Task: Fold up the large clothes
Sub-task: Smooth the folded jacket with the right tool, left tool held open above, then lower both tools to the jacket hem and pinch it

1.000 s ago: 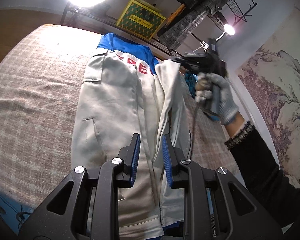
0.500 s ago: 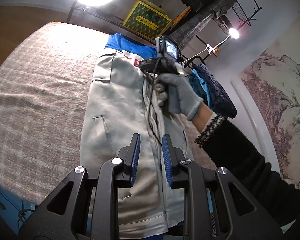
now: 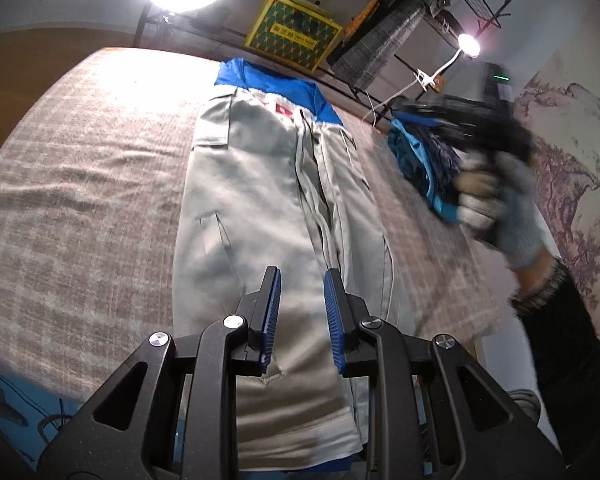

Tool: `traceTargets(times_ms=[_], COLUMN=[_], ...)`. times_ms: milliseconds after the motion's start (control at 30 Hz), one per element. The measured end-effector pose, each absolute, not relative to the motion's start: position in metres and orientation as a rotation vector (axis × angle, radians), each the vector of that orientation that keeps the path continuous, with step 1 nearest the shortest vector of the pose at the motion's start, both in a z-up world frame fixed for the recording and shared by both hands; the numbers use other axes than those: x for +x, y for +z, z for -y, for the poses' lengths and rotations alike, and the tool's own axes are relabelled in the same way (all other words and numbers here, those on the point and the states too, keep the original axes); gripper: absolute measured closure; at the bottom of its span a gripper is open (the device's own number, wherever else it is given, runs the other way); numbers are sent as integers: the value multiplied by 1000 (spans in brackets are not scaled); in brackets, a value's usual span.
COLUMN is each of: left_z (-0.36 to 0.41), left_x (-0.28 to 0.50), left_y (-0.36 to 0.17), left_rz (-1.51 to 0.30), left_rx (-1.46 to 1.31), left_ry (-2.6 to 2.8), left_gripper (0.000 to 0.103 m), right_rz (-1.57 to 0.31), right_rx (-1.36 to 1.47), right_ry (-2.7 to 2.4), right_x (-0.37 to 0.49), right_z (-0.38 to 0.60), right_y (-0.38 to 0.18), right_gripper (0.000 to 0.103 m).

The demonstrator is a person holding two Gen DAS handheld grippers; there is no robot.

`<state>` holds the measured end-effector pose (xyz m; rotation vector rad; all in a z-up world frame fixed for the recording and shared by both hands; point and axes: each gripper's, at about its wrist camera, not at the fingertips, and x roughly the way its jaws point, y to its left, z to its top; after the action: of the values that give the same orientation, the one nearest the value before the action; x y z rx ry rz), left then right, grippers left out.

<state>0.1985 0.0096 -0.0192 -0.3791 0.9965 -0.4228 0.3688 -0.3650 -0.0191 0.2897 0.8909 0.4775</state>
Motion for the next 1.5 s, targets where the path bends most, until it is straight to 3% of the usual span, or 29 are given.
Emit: traceTargets(times_ms=[200,400,633,833,1033,1233,1300,1333,1367,1433,1500], left_z=[13,45,64,47,15,6,-2,-5,-12,-22,-36], left_x=[180,167,161,168,174,173,167,165,160,154,145], left_y=[-29,-41,-54,-45,-66,-79,-75,-73,-72,-73,-78], left_rz=[-1014,-1036,-1074,-1024,-1077,-1101,-1087,-1081,-1070,-1066,-1086], left_rx=[-317,-236,-237,-229,-271,-279,-290,-299,-314,-340,-388], left_ry=[-463,-496,-498,-430,-357,-359,-383,-394,-408,-431,-456], left_gripper=[81,81,82,82,81,81,74,57,50,50,49], right_rz=[-869,-932,-907,-975,-1088,-1060,-1031,-1012,-990,-942,-907], right_rx=[299,199,45,52,-91,-26,39,57,73,119,163], right_ry=[470,434,419,339,388,421,456,470,481,486,480], right_x=[261,197,235,299,310,289,268,253,241,208,182], right_z=[377,365,325,297,242,252,274,288,297,329,355], right_y=[-2,-54,-77,-118,-162,-141,-123,-113,-106,-94,-89], right_gripper=[82,82,82,82,82,78,78,78,76,66,50])
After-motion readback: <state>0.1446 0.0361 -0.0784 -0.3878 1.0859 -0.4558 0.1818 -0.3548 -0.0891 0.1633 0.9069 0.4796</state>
